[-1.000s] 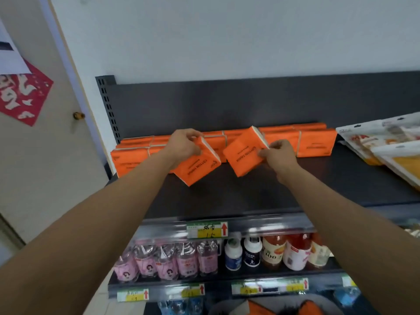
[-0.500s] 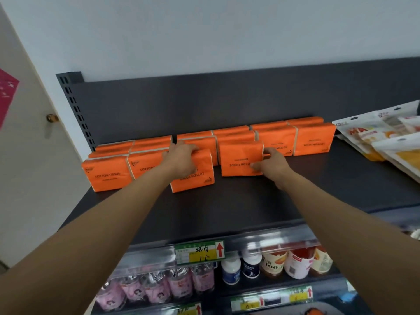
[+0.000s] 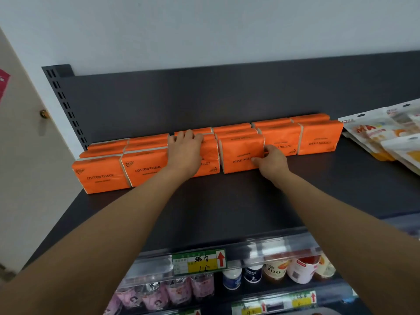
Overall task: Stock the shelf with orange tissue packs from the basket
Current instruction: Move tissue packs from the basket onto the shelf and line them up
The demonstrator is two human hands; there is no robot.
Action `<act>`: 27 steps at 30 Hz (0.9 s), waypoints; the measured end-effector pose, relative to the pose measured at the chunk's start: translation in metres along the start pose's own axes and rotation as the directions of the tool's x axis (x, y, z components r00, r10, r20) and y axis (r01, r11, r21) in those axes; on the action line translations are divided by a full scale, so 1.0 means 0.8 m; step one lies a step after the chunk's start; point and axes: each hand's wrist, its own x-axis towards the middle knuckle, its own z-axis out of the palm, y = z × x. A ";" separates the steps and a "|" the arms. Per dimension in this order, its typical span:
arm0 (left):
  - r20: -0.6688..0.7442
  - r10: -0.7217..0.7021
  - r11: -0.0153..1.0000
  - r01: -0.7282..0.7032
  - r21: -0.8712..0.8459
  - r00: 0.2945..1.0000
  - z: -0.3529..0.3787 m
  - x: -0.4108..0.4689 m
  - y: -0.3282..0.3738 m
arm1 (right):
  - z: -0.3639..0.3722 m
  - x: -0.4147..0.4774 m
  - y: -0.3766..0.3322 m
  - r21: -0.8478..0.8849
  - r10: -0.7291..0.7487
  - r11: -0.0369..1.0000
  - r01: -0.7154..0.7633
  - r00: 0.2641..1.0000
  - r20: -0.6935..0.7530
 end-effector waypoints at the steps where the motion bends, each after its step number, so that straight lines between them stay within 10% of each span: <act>1: -0.006 -0.003 1.000 0.003 0.020 1.000 0.001 0.000 -0.001 | 0.001 0.000 -0.002 -0.021 -0.006 1.000 0.006 1.000 -0.001; 14: -0.049 0.031 0.992 -0.037 -0.119 0.998 -0.018 -0.032 0.003 | -0.001 -0.023 -0.003 -0.086 0.053 0.994 -0.063 0.992 -0.111; 27: -0.041 0.193 0.846 -0.188 -0.498 0.980 -0.083 -0.200 0.115 | -0.076 -0.192 0.041 -0.007 -0.290 0.956 0.292 0.944 -0.157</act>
